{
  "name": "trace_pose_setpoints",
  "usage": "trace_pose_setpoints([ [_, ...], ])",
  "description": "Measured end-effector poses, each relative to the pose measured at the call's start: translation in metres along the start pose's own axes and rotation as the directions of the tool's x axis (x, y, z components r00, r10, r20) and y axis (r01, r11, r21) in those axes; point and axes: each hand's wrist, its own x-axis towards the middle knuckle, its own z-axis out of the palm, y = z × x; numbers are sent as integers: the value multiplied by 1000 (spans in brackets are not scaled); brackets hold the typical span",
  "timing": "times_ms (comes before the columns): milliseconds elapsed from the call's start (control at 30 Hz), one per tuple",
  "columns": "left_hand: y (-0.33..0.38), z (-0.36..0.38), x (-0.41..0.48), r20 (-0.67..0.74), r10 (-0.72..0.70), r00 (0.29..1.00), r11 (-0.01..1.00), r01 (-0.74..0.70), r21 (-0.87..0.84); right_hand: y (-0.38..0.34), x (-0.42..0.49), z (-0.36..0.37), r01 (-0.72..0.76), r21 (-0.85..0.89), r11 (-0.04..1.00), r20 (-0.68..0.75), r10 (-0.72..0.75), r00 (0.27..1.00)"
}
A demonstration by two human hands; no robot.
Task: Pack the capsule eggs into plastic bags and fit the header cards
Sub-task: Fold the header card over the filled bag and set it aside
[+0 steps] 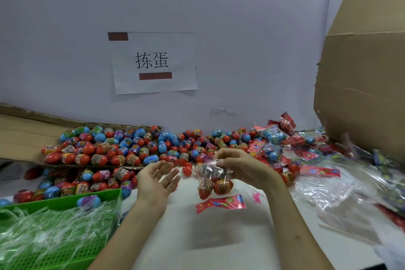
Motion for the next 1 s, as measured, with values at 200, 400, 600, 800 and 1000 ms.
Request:
trace_pose_setpoints([
  [200,-2,1,0,0,-26,1000,1000,26,-6,-5,-9,-40,654,439,615,-736,-172,655],
  [400,-6,2,3,-47,177,983,958,-161,237,8,4,-27,331,112,937,-787,-120,605],
  [600,-14,-3,8,243,415,877,428,-424,798,23,12,-9,-131,-477,869,-689,-277,669],
  [800,-25,-9,11,299,213,930,3,-306,952,38,11,0,-470,-676,567,-622,-99,777],
  [1000,-31,-12,9,396,186,899,-143,-374,916,45,17,4,-527,-738,422,-633,-161,757],
])
